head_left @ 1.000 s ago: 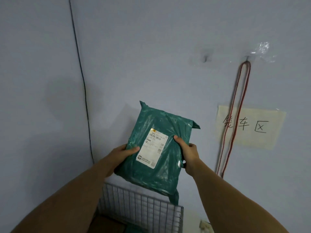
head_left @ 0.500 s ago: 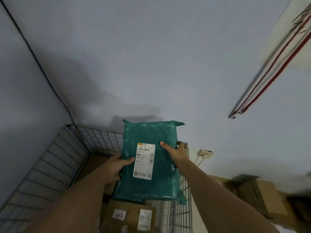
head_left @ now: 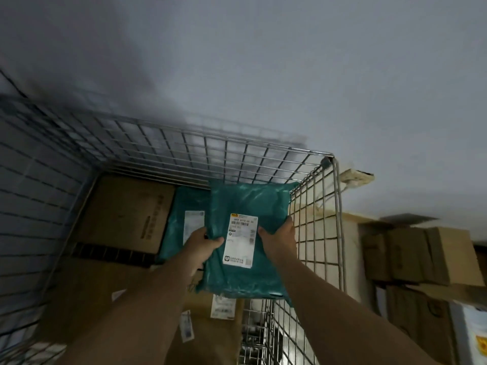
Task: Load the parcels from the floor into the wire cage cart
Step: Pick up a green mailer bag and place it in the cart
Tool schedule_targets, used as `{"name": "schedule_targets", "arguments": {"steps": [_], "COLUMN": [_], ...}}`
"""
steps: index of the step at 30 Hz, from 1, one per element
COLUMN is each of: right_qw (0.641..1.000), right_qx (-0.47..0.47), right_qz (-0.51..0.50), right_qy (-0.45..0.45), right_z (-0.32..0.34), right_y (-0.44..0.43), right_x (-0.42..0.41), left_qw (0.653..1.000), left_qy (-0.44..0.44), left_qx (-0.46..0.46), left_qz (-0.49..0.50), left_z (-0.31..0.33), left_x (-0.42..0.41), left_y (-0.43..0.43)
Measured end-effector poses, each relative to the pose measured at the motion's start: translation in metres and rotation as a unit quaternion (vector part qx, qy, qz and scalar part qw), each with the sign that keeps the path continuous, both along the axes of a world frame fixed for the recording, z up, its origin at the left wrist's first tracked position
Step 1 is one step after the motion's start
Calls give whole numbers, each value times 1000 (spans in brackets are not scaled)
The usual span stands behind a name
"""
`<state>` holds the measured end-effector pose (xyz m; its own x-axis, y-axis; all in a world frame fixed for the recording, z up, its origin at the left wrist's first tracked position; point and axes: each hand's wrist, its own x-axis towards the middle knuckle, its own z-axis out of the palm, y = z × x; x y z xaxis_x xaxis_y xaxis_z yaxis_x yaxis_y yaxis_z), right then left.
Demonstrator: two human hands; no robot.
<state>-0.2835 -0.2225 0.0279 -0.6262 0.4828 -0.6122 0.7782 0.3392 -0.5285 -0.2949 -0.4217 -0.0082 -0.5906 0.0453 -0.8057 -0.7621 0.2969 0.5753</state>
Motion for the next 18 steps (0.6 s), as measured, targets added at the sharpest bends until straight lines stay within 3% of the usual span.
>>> {"name": "schedule_targets", "arguments": {"steps": [8, 12, 18], "right_qw": [996, 991, 996], "right_qx": [57, 93, 71], "right_qz": [73, 90, 61], "right_qy": [-20, -43, 9], "right_z": [-95, -116, -126], "right_y": [17, 20, 28], "right_x": [-7, -5, 3], "left_qw": [998, 998, 996], "left_qy": [27, 44, 52], "left_qx": [-40, -30, -47], "left_qz": [42, 33, 56], "left_z": [-102, -113, -118], "left_x": [-7, -14, -13], "left_y": [29, 38, 39]}}
